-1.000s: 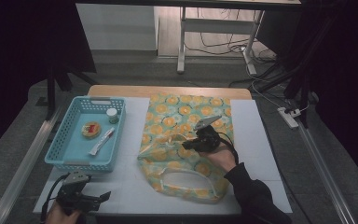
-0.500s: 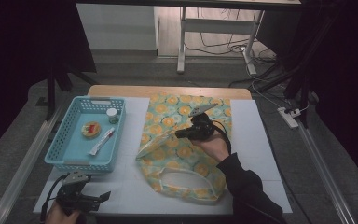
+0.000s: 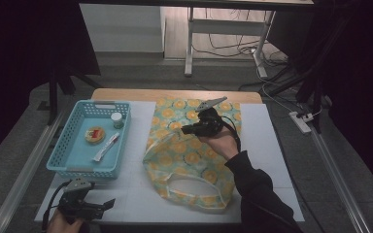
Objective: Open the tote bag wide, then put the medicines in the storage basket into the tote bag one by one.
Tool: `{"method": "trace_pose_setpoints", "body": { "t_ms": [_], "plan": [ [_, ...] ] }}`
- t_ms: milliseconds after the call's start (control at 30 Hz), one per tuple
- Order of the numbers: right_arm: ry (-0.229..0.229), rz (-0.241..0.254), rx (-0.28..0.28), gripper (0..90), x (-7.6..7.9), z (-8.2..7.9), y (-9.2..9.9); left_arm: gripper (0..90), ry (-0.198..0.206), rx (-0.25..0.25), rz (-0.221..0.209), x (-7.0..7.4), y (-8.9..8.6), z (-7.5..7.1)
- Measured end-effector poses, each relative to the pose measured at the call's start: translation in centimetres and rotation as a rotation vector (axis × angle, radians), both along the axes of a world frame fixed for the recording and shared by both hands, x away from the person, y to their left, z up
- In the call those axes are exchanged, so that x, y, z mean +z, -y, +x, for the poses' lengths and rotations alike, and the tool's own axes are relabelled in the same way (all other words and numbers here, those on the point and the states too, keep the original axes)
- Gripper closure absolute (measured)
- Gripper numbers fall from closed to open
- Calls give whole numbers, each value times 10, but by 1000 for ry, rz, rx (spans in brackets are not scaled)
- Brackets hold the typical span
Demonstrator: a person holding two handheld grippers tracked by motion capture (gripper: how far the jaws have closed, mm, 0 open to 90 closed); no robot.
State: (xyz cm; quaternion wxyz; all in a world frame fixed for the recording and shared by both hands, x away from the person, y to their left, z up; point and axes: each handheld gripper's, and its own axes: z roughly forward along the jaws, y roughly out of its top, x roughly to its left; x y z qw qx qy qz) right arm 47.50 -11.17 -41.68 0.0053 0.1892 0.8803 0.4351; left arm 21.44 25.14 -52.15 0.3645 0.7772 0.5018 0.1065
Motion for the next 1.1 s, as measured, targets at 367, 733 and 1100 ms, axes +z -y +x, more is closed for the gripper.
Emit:
{"method": "trace_pose_setpoints", "body": {
  "t_ms": [367, 733, 1100],
  "plan": [
    [1, 11, -14, 900, 11, 7, 0, 0, -1, 3, -4, 0, -1, 0],
    [7, 13, -44, 900, 14, 17, 5, 0, -2, 11, -5, 0, -1, 0],
    [4, 8, -43, 900, 11, 17, 5, 0, 4, 21, -14, 0, -2, -1]
  ]
}}
